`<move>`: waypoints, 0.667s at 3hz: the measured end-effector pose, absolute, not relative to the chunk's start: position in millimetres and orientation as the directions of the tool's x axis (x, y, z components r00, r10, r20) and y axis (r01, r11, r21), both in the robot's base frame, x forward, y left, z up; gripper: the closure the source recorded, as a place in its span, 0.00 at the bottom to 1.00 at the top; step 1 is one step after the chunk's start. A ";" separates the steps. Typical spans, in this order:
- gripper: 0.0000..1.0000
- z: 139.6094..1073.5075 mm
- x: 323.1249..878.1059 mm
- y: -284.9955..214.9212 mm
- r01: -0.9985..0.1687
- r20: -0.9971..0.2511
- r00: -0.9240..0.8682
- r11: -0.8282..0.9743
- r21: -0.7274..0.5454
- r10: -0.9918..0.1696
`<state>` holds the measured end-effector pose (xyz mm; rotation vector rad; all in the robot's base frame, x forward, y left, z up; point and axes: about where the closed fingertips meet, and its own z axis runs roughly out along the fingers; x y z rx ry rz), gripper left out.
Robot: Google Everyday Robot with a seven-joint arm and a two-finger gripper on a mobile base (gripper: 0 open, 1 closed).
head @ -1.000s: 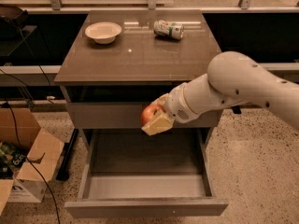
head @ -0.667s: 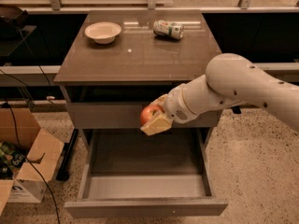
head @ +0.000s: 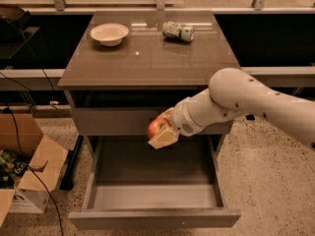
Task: Place apple into middle drawer
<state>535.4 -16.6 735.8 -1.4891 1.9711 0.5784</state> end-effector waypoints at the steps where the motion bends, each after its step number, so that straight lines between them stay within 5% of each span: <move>1: 1.00 668.3 547.3 -24.9 -0.970 -0.697 -0.183 0.241 0.014 -0.693; 2: 1.00 617.3 556.5 -25.9 -0.964 -0.719 -0.213 0.263 0.043 -0.662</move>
Offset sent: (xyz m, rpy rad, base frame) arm 0.0357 -0.0144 -0.1767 0.1054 0.0510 -0.0261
